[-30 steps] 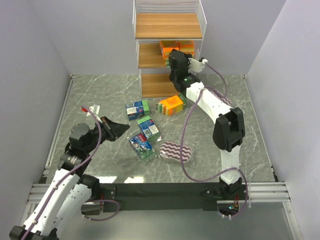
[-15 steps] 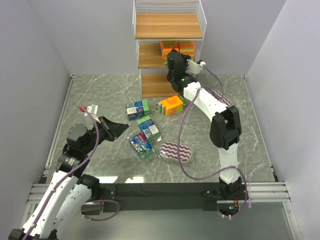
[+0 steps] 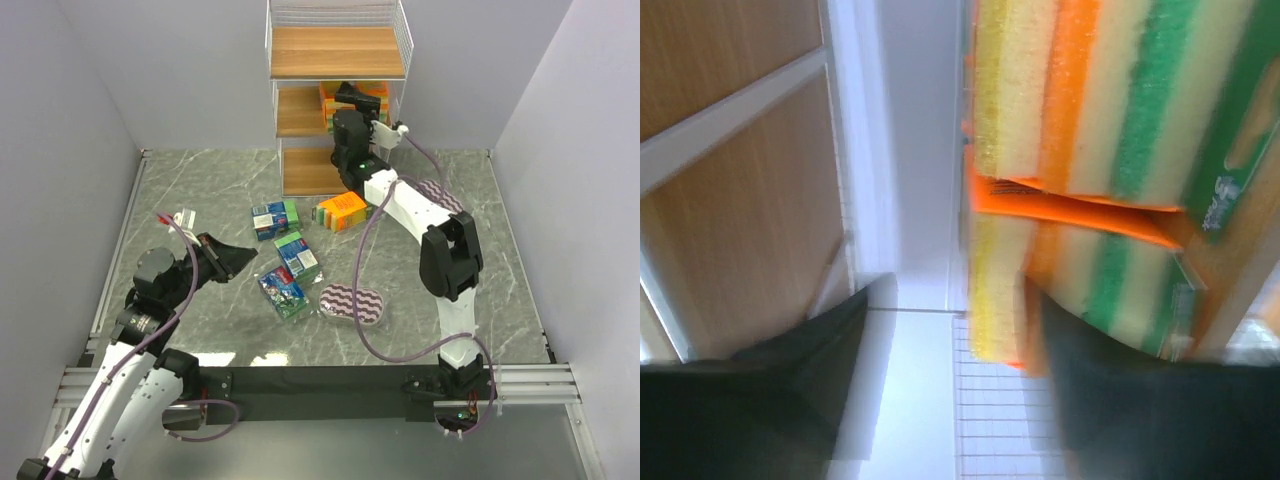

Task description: Place and organize the cleaning sponges onto the shelf

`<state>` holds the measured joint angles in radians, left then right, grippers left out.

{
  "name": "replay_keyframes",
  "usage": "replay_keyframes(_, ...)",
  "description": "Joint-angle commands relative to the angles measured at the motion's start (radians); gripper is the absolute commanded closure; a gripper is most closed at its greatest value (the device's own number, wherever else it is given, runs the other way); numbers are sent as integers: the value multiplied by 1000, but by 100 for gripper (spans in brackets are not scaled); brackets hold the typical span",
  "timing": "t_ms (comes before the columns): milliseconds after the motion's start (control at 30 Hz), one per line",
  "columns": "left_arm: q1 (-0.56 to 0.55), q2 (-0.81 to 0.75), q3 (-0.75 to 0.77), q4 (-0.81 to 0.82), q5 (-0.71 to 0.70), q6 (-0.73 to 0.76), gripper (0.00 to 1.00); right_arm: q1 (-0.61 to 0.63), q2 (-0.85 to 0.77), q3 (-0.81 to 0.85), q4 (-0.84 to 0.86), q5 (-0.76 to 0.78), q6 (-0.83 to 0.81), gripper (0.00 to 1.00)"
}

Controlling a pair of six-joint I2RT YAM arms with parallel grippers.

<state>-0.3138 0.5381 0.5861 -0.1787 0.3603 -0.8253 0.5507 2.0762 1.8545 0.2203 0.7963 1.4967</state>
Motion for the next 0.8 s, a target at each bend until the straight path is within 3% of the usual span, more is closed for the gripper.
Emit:
replay_keyframes(0, -2, -7, 26, 27, -11, 0, 99, 9, -77, -52, 74, 46, -33, 7)
replay_keyframes(100, -2, -6, 37, 25, -18, 2, 99, 14, -152, -179, 172, 29, -70, 6)
replay_keyframes(233, -2, 26, 57, 59, -24, 12, 99, 23, -330, -465, 405, -11, -144, 4)
replay_keyframes(400, -2, 109, 99, 142, -15, 22, 99, 25, -551, -765, 534, -133, -248, 3)
replay_keyframes(500, -2, 186, 129, 203, -17, 29, 99, 23, -712, -941, 479, -193, -300, 0)
replay_keyframes(633, -4, 325, 155, 277, 12, 31, 99, 3, -898, -1121, 283, -293, -406, 0)
replay_keyframes(700, -10, 396, 153, 320, 22, 19, 99, -23, -936, -1153, 207, -345, -516, 0)
replay_keyframes(767, -27, 446, 153, 343, -4, 6, 99, -107, -955, -1158, 82, -506, -617, 0)
